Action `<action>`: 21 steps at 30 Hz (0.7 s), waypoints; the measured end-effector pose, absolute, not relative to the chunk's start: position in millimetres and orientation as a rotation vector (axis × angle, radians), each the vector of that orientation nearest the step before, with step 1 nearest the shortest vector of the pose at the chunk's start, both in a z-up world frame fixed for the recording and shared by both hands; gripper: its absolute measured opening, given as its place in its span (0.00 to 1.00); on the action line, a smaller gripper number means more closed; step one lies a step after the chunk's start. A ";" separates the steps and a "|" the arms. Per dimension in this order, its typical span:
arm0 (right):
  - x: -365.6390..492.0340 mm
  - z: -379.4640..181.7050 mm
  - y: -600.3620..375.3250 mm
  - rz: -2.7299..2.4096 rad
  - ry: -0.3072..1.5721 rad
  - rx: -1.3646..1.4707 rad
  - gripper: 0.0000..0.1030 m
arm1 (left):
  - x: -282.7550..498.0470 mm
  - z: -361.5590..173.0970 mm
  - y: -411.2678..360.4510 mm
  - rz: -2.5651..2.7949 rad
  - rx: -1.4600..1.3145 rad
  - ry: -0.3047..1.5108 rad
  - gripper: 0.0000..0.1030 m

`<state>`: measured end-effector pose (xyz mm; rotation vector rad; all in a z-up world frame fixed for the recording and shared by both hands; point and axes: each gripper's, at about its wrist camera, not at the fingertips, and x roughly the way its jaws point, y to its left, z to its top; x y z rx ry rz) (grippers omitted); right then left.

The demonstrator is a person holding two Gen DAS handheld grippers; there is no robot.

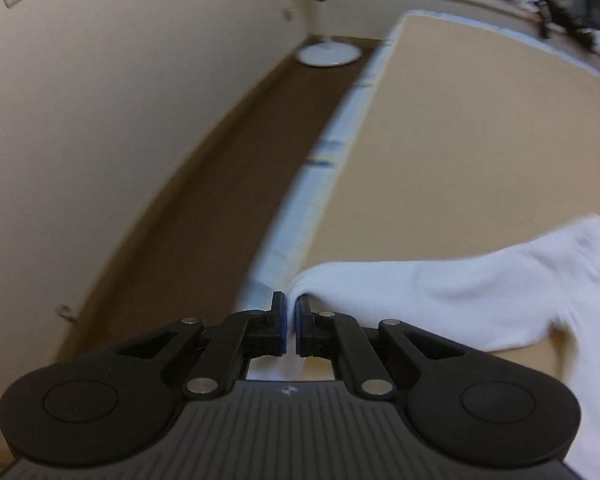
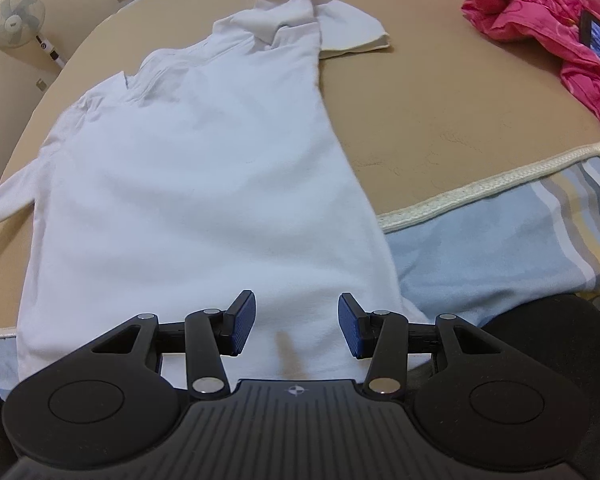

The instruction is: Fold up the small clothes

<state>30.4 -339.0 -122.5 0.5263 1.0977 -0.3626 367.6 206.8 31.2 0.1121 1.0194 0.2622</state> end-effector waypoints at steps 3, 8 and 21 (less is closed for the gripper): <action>35.8 -121.6 -331.7 -0.350 1.115 0.501 0.46 | 400.1 33.1 220.9 0.309 0.143 1.048 0.04; 42.2 -118.5 -329.2 -0.344 1.130 0.485 0.46 | 437.8 -8.5 221.7 0.461 0.315 1.131 0.54; 112.3 -79.4 -423.1 -0.383 0.804 0.308 0.52 | 320.4 -20.8 164.1 0.289 0.030 1.085 0.83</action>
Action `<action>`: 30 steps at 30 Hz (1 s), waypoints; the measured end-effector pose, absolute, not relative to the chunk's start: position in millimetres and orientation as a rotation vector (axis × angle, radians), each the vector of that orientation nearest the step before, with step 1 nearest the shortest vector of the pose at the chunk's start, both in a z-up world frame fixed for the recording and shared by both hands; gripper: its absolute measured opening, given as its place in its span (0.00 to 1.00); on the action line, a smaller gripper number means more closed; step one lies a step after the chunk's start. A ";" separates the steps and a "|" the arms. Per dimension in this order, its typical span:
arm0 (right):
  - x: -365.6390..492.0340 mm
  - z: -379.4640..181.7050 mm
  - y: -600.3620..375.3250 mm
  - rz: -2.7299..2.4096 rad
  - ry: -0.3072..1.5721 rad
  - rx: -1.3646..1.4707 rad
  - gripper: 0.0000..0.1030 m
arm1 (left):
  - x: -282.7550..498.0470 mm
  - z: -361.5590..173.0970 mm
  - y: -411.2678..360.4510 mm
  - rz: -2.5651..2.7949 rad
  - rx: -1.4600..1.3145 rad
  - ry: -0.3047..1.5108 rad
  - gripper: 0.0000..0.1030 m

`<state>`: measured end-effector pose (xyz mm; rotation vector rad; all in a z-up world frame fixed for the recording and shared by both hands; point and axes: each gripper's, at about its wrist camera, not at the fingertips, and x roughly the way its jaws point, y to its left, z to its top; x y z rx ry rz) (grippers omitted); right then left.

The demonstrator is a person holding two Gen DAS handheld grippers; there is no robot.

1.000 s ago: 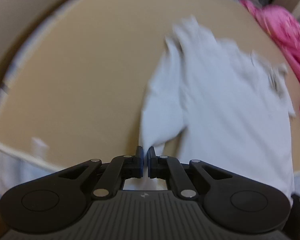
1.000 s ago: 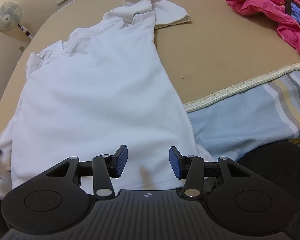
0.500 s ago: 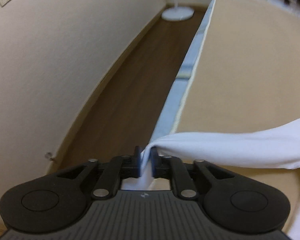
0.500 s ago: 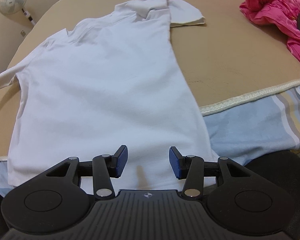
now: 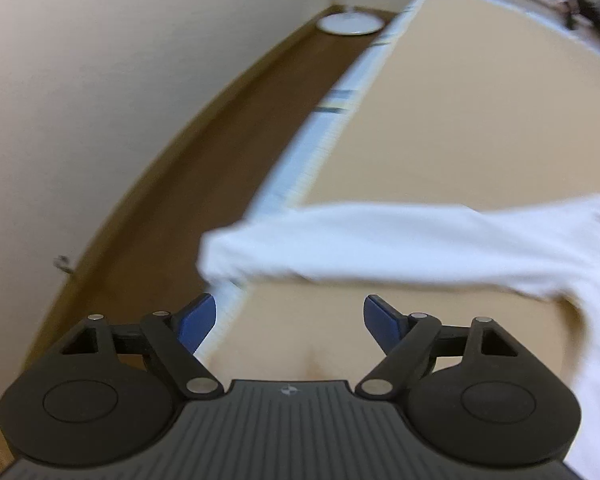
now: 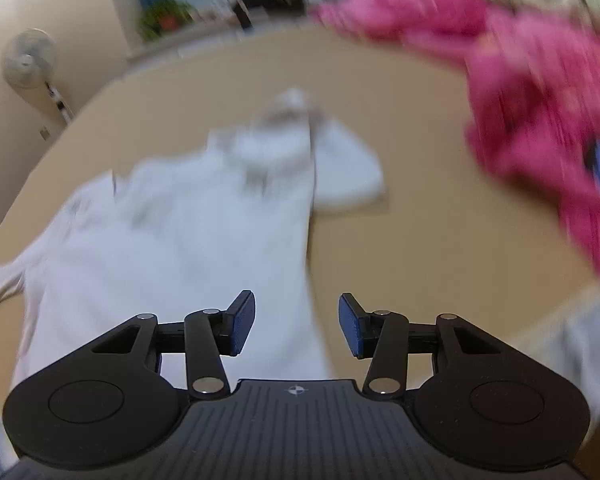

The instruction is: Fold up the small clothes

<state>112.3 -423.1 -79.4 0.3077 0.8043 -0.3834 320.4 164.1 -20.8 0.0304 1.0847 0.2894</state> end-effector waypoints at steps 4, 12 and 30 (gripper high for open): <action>177.7 -87.3 -468.8 -0.384 0.753 0.193 0.56 | 264.9 -26.3 123.4 0.212 -0.069 1.130 0.83; 213.8 -194.9 -600.8 -0.582 0.877 0.801 0.63 | 239.1 -62.3 66.4 0.189 -0.054 1.305 0.83; 104.0 53.8 -694.5 -0.704 0.470 0.315 0.05 | 243.8 -35.8 -34.3 0.027 0.071 1.234 0.83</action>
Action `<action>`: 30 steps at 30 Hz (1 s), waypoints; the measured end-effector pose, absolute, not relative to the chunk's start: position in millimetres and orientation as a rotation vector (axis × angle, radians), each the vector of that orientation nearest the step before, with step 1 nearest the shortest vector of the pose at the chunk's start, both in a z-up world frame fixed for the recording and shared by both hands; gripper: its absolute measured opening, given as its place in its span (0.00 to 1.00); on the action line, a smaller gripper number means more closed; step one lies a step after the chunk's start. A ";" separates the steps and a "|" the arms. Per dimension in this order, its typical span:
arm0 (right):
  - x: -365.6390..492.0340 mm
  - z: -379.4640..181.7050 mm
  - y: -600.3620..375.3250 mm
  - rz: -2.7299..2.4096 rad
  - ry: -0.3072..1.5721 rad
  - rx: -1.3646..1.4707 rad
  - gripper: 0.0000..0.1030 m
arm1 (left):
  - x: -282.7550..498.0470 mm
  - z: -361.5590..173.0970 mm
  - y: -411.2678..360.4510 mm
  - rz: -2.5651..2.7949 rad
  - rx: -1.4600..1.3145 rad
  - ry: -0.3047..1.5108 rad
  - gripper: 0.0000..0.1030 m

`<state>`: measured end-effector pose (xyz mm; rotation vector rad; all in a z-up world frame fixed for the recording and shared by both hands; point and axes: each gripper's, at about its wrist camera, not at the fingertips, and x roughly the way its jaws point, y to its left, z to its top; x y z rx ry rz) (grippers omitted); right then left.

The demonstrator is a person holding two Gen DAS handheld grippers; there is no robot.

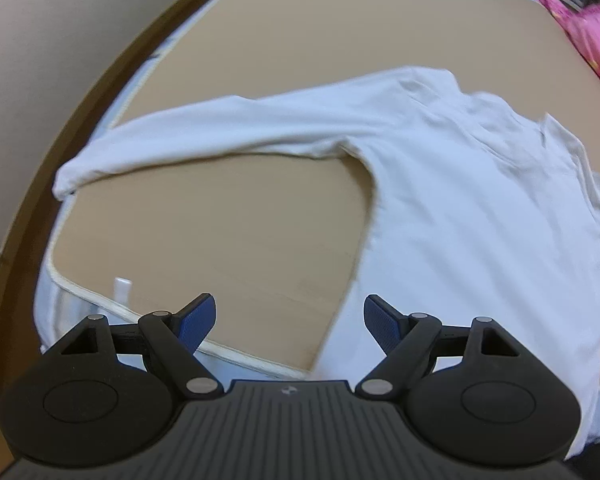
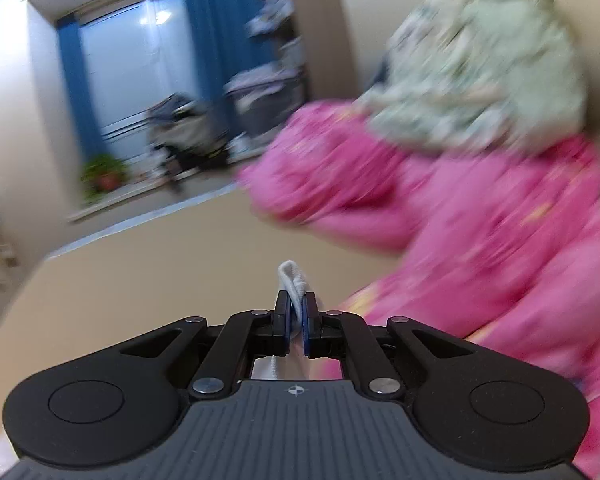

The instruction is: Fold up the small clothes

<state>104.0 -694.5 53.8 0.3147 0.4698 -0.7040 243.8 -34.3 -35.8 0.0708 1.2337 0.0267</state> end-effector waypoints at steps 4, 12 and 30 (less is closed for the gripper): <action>83.7 24.6 -736.4 -0.852 0.601 0.326 0.05 | 234.1 -31.9 -46.9 0.000 0.117 1.225 0.83; 60.7 -50.0 -756.6 -0.972 0.781 0.516 0.08 | 232.6 -20.4 -50.8 0.015 0.131 1.218 0.83; -12.3 -84.8 -438.7 -0.452 0.780 0.433 0.70 | 212.3 -40.5 -15.1 -0.014 0.021 1.223 0.84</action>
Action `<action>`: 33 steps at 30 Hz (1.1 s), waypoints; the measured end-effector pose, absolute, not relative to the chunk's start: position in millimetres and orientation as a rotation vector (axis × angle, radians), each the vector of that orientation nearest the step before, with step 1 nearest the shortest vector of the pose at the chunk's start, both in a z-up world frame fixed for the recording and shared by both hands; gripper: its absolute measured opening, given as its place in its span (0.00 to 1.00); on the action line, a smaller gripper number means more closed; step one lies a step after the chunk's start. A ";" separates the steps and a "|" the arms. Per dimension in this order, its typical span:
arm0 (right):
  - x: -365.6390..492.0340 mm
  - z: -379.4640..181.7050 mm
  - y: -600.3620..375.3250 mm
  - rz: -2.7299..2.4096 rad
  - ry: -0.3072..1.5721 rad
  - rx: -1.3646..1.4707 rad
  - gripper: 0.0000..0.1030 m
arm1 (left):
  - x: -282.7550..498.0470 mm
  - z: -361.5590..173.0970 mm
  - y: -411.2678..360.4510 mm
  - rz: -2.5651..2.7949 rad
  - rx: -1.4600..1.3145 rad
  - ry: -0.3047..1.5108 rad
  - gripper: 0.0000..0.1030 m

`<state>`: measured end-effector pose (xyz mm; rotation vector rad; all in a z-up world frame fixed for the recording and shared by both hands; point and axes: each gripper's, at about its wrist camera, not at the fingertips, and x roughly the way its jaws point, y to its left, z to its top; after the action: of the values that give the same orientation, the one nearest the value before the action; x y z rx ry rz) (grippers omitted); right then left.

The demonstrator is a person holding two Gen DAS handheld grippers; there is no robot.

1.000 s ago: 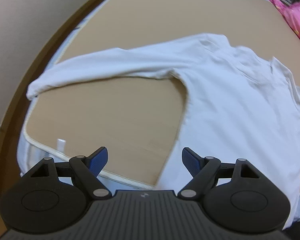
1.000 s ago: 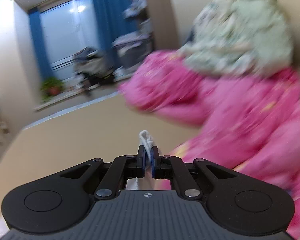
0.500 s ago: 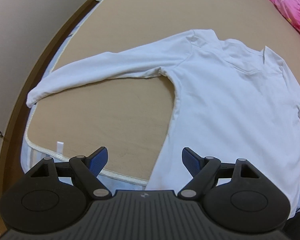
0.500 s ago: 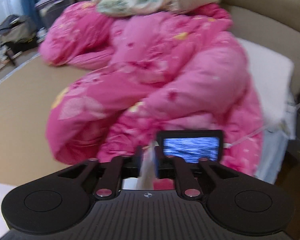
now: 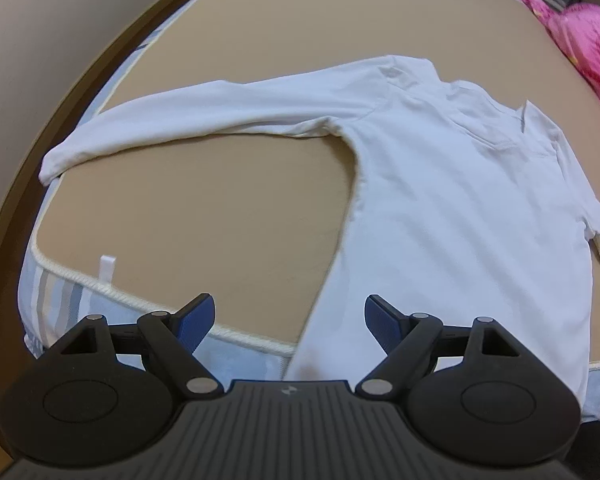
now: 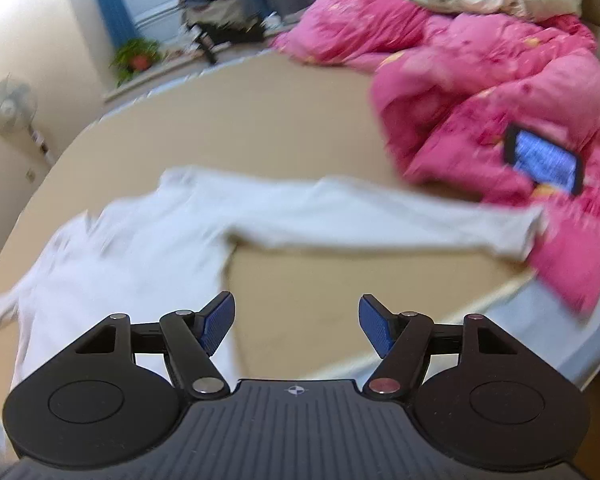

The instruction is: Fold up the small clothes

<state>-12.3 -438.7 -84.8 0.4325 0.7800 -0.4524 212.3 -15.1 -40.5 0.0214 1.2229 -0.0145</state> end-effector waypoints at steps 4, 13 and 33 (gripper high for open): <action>-1.7 -83.5 -383.9 -0.457 0.770 0.367 0.74 | 199.7 -48.1 19.2 0.045 -0.016 1.209 0.84; 23.9 -57.1 -317.6 -0.356 0.794 0.219 0.79 | 183.2 -71.7 99.4 0.158 -0.101 1.176 0.84; 68.7 -71.1 -249.7 -0.306 0.978 0.032 0.79 | 325.3 -117.4 283.3 0.454 -0.596 1.058 0.84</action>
<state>68.7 -249.7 -71.1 0.0320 0.9781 -0.3062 325.3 283.3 -117.4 -0.5962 1.0581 0.4544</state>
